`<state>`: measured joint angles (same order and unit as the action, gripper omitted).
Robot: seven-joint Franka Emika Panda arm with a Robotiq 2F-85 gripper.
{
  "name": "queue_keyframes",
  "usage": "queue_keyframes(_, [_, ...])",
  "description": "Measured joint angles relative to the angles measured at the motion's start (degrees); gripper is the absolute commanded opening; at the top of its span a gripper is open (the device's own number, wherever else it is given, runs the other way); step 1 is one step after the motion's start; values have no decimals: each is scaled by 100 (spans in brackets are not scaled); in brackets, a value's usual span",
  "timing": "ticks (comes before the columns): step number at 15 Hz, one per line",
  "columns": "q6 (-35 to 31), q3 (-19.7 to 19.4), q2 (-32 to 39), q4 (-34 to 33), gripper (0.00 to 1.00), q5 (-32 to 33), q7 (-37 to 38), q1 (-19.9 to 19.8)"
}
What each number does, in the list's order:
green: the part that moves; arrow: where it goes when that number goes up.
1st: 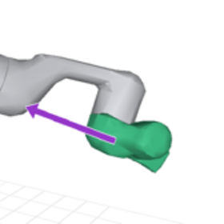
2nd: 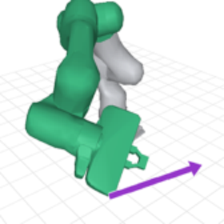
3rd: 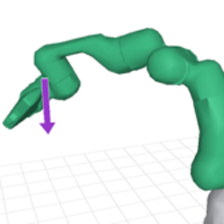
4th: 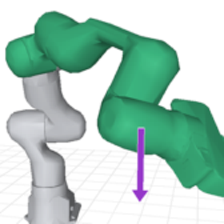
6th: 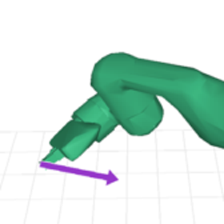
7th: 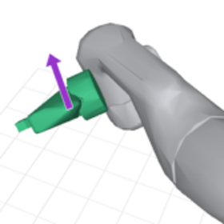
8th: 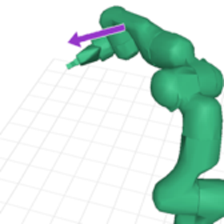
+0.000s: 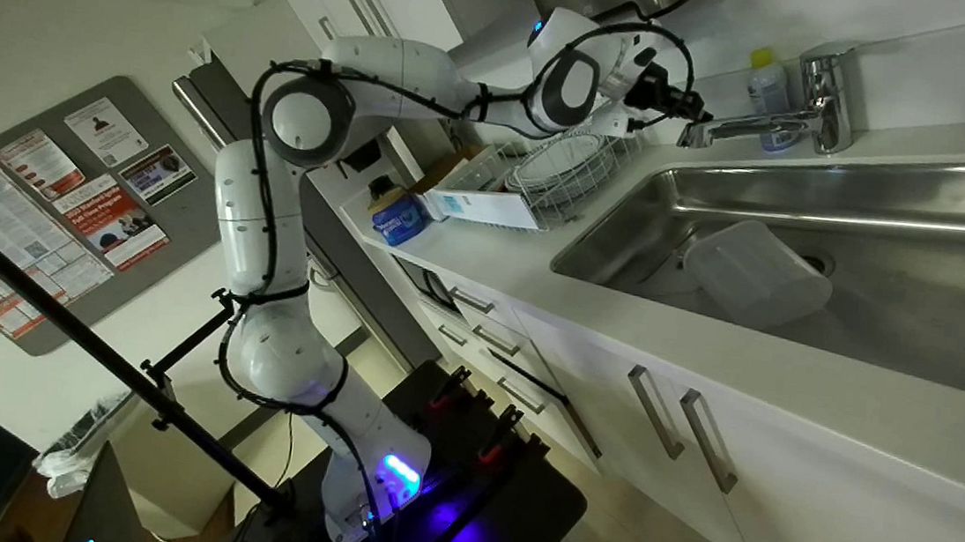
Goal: Turn the faucet from the left to the right
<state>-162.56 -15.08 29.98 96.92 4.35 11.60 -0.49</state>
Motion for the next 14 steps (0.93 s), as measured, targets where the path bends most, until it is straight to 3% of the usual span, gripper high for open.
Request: queue_keyframes(14, [1522,-492,167,-440,0,750,945,116])
